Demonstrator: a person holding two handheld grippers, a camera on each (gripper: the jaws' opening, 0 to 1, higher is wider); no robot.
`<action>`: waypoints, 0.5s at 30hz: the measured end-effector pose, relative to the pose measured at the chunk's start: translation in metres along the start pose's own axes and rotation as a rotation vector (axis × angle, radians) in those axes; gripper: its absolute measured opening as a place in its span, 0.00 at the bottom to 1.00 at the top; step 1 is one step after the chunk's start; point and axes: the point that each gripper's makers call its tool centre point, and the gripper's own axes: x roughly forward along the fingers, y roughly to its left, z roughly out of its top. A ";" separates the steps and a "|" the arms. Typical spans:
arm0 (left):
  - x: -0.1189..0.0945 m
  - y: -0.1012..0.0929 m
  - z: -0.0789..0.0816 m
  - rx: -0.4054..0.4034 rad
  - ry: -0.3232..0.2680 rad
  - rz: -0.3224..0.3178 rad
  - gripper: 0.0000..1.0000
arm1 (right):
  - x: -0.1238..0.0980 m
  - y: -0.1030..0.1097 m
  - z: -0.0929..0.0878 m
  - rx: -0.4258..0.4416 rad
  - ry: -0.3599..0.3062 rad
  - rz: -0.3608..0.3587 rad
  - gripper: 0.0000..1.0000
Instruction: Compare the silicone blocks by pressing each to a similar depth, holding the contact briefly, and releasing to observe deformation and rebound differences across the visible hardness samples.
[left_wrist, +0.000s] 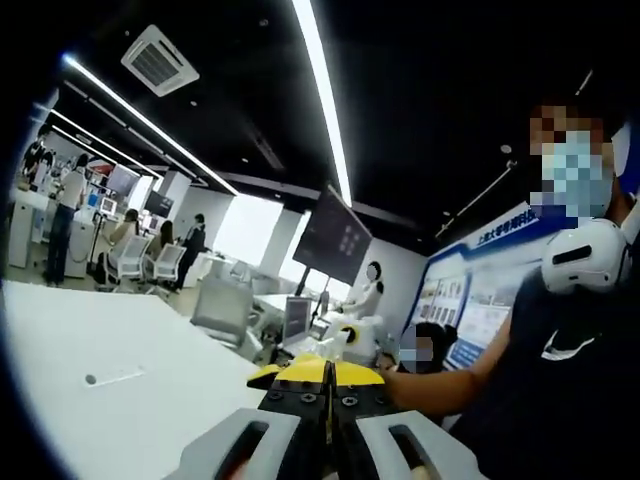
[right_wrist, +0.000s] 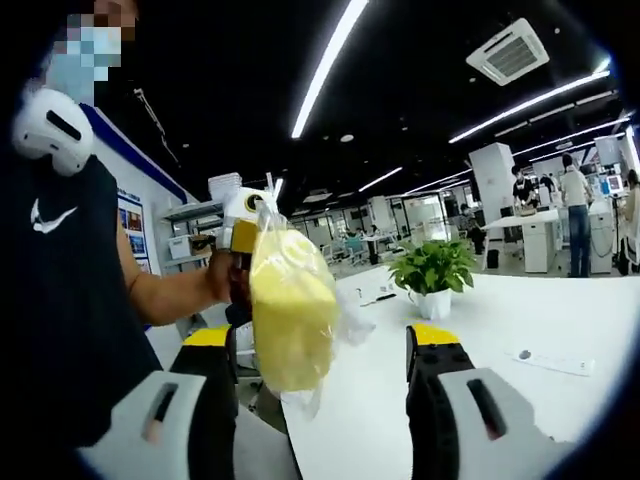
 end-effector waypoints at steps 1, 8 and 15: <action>0.000 0.000 -0.001 -0.002 0.000 0.001 0.00 | 0.001 0.001 0.003 0.006 -0.009 0.006 0.61; -0.002 -0.004 -0.001 -0.018 -0.012 -0.009 0.00 | 0.004 0.007 0.004 0.050 -0.013 0.038 0.56; -0.004 -0.005 -0.002 -0.017 -0.014 -0.007 0.00 | 0.007 0.014 0.006 0.090 -0.031 0.072 0.41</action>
